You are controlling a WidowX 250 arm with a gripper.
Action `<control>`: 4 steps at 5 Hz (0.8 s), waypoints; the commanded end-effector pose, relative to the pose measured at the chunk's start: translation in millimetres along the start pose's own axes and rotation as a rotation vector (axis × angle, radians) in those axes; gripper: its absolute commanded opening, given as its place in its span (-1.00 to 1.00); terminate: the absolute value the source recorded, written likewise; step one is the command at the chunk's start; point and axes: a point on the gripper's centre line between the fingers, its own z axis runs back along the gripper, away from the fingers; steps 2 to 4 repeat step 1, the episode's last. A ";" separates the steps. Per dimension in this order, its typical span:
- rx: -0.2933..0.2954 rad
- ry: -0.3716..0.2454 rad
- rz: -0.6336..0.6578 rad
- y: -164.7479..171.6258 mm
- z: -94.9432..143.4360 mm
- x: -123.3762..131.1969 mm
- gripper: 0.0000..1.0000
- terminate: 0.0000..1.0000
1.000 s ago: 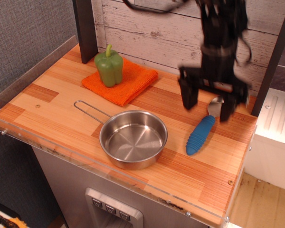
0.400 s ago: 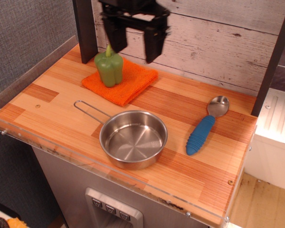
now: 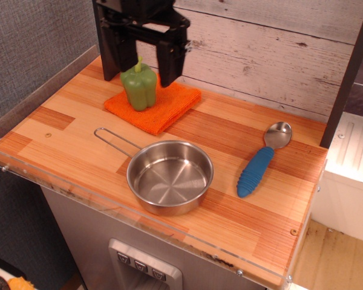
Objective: Move the blue spoon to the right of the pot.
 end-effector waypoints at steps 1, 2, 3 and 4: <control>0.011 -0.042 0.005 3.3 16.2 -12.5 1.00 1.00; 0.011 -0.042 0.005 3.3 16.2 -12.5 1.00 1.00; 0.011 -0.042 0.005 3.3 16.2 -12.5 1.00 1.00; 0.011 -0.042 0.005 3.3 16.2 -12.5 1.00 1.00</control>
